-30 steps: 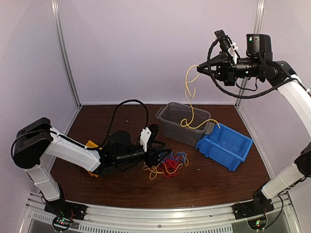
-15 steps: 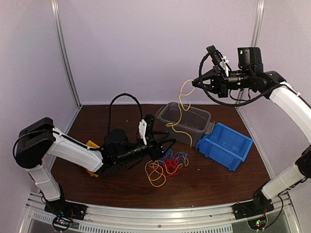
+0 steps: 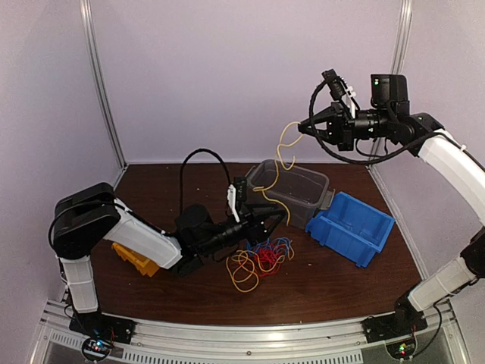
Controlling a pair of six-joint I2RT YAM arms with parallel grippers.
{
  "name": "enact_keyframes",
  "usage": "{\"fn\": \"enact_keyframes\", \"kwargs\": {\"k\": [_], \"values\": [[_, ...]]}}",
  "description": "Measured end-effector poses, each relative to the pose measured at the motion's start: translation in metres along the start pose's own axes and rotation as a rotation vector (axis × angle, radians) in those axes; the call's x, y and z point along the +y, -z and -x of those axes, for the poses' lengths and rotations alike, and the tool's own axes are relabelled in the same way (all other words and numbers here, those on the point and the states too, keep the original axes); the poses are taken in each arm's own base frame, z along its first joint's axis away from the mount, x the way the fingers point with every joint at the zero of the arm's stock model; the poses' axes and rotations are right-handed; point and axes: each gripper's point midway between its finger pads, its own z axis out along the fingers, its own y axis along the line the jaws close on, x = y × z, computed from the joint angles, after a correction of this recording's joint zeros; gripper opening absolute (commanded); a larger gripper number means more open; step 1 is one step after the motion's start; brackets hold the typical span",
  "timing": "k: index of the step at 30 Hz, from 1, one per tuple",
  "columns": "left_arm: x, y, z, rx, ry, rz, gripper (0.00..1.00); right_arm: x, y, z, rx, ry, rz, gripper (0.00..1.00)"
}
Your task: Untangle the cables
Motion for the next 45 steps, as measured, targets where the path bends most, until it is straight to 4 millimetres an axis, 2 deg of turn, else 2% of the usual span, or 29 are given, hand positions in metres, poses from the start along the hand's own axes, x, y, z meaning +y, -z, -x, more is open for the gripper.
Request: {"fn": "enact_keyframes", "kwargs": {"k": [6, 12, 17, 20, 25, 29, 31, 34, 40, 43, 45], "values": [[-0.003, -0.002, 0.005, -0.036, 0.022, -0.024, 0.44, 0.0, -0.001, -0.005, 0.004, -0.009, 0.002, 0.0], [0.009, -0.009, 0.01, -0.068, 0.073, 0.022, 0.35, 0.004, 0.001, -0.002, -0.002, -0.013, 0.009, 0.0], [0.018, -0.015, 0.006, -0.063, 0.12, 0.041, 0.33, 0.011, 0.005, 0.002, -0.011, -0.004, 0.017, 0.0], [0.022, -0.015, 0.0, -0.049, 0.148, 0.055, 0.28, 0.015, 0.008, 0.005, -0.018, 0.005, 0.019, 0.0], [0.026, -0.016, -0.002, -0.045, 0.17, 0.072, 0.32, 0.017, 0.009, 0.005, -0.019, 0.007, 0.019, 0.0], [0.022, -0.015, 0.004, -0.067, 0.164, 0.051, 0.33, 0.016, 0.007, -0.002, -0.011, -0.008, 0.021, 0.0], [0.017, -0.015, 0.01, -0.089, 0.157, 0.03, 0.26, 0.016, 0.007, -0.005, -0.007, -0.015, 0.022, 0.0], [0.012, -0.015, 0.016, -0.113, 0.144, 0.004, 0.0, 0.015, 0.006, -0.008, -0.004, -0.021, 0.023, 0.0], [0.012, -0.01, 0.015, -0.116, 0.138, 0.003, 0.0, 0.011, 0.01, -0.006, -0.008, -0.023, 0.005, 0.0], [0.016, -0.002, 0.003, -0.084, 0.144, 0.014, 0.0, -0.005, 0.024, 0.01, -0.028, -0.007, -0.058, 0.0], [0.01, 0.002, 0.011, -0.116, 0.138, -0.008, 0.0, -0.014, 0.033, 0.014, -0.031, -0.022, -0.098, 0.0]]}}
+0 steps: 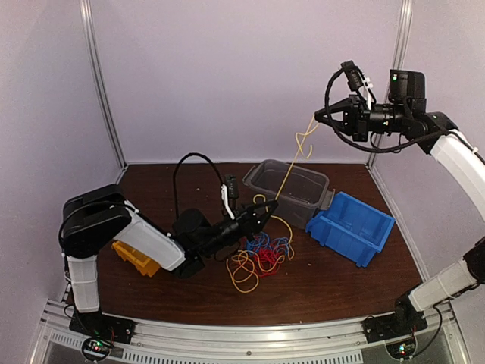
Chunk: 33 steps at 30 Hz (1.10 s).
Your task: Untangle the cables
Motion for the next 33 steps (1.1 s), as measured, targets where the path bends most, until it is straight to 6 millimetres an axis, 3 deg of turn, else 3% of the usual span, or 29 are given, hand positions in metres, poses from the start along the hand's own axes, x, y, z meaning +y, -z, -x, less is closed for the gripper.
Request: {"fn": "enact_keyframes", "kwargs": {"k": [4, 9, 13, 15, 17, 19, 23, 26, 30, 33], "values": [[-0.012, 0.01, 0.011, -0.028, -0.017, -0.039, 0.0, -0.014, 0.005, 0.001, -0.003, -0.045, -0.036, 0.0], [-0.021, 0.02, 0.007, 0.0, -0.064, -0.084, 0.11, -0.021, 0.002, -0.004, 0.004, -0.104, -0.042, 0.0], [-0.011, 0.046, -0.027, 0.133, -0.089, -0.067, 0.12, -0.036, 0.011, 0.015, -0.061, -0.029, -0.112, 0.0], [-0.004, 0.057, -0.042, 0.198, -0.099, -0.042, 0.0, -0.039, 0.014, 0.015, -0.076, -0.013, -0.13, 0.0], [-0.002, 0.064, -0.047, 0.236, -0.118, -0.026, 0.0, -0.039, 0.012, 0.004, -0.077, -0.016, -0.131, 0.0], [-0.006, 0.066, -0.04, 0.234, -0.144, -0.023, 0.0, -0.04, 0.006, -0.016, -0.057, -0.044, -0.123, 0.0], [-0.017, 0.066, -0.011, 0.181, -0.2, 0.001, 0.33, -0.04, -0.011, -0.057, 0.01, -0.103, -0.102, 0.0], [-0.016, 0.069, 0.01, 0.143, -0.235, 0.066, 0.45, -0.028, -0.029, -0.067, 0.041, -0.095, -0.061, 0.0], [-0.01, 0.085, 0.03, 0.12, -0.289, 0.17, 0.5, -0.002, -0.055, -0.067, 0.07, -0.051, 0.017, 0.0], [-0.02, 0.091, 0.054, 0.091, -0.344, 0.198, 0.53, 0.016, -0.077, -0.066, 0.089, -0.023, 0.08, 0.0]]}}
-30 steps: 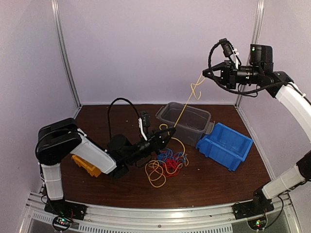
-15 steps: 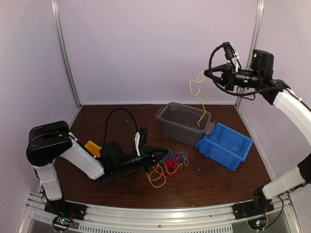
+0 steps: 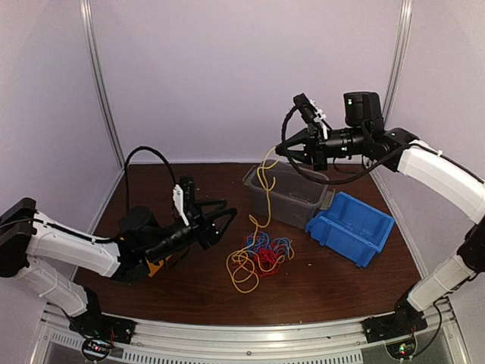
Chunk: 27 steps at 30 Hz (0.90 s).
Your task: Untangle the cables
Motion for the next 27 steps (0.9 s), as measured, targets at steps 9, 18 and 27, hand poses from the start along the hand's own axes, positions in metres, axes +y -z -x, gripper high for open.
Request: {"fn": "enact_keyframes", "kwargs": {"k": [9, 18, 27], "values": [[-0.008, -0.009, 0.056, 0.001, -0.049, 0.055, 0.56, 0.022, -0.06, -0.01, 0.078, 0.023, 0.1, 0.0], [0.012, -0.02, 0.037, 0.164, 0.031, 0.196, 0.24, 0.036, -0.076, -0.017, 0.113, 0.029, 0.127, 0.0], [0.005, -0.026, 0.021, 0.216, -0.044, 0.133, 0.0, 0.036, -0.077, -0.019, 0.12, 0.027, 0.118, 0.25]]}}
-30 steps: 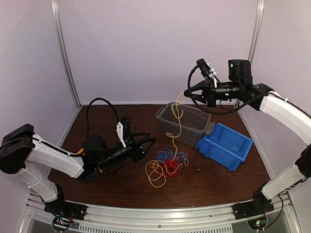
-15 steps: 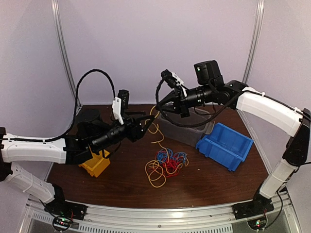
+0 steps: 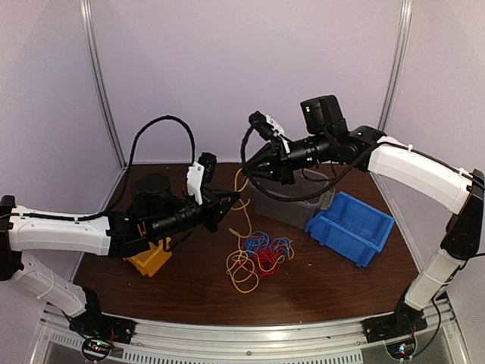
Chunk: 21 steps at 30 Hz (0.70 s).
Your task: Untangle the cables
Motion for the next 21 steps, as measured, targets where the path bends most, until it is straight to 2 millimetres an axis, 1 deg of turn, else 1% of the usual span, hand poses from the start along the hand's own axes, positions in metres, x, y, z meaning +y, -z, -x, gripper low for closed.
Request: {"fn": "enact_keyframes", "kwargs": {"k": [2, 4, 5, 7, 8, 9, 12, 13, 14, 15, 16, 17, 20, 21], "values": [[0.0, -0.006, -0.004, 0.008, -0.027, -0.007, 0.0, -0.001, 0.0, -0.001, 0.004, -0.003, -0.006, 0.4], [0.003, -0.014, -0.007, 0.019, -0.044, -0.004, 0.0, -0.006, 0.004, -0.002, 0.009, -0.008, -0.021, 0.51], [0.007, -0.022, -0.005, 0.024, -0.054, -0.002, 0.0, -0.008, 0.007, -0.003, 0.009, -0.01, -0.028, 0.55], [0.018, -0.038, 0.002, 0.019, -0.068, 0.014, 0.0, -0.02, 0.022, -0.001, -0.005, -0.029, -0.064, 0.57], [0.024, -0.046, 0.008, 0.011, -0.076, 0.024, 0.0, -0.029, 0.037, -0.001, -0.022, -0.039, -0.095, 0.58], [0.031, -0.058, 0.017, -0.002, -0.087, 0.037, 0.0, -0.041, 0.056, -0.002, -0.038, -0.051, -0.138, 0.58], [0.041, -0.084, 0.04, -0.042, -0.119, 0.045, 0.0, -0.071, 0.123, -0.012, -0.099, -0.085, -0.298, 0.58], [0.04, -0.092, 0.048, -0.057, -0.129, 0.04, 0.0, -0.077, 0.139, -0.018, -0.111, -0.096, -0.34, 0.58], [0.037, -0.103, 0.058, -0.077, -0.143, 0.026, 0.0, -0.08, 0.155, -0.027, -0.121, -0.1, -0.382, 0.58], [0.034, -0.111, 0.066, -0.091, -0.152, 0.017, 0.0, -0.081, 0.167, -0.04, -0.12, -0.11, -0.417, 0.58], [0.029, -0.12, 0.076, -0.112, -0.164, 0.001, 0.0, -0.08, 0.173, -0.051, -0.11, -0.113, -0.439, 0.58], [0.026, -0.128, 0.084, -0.129, -0.172, -0.009, 0.0, -0.078, 0.175, -0.065, -0.093, -0.12, -0.454, 0.58], [0.018, -0.155, 0.107, -0.182, -0.199, -0.035, 0.0, -0.069, 0.167, -0.112, -0.028, -0.146, -0.464, 0.58], [0.018, -0.164, 0.111, -0.194, -0.206, -0.037, 0.0, -0.066, 0.164, -0.129, -0.003, -0.162, -0.462, 0.58]]}}
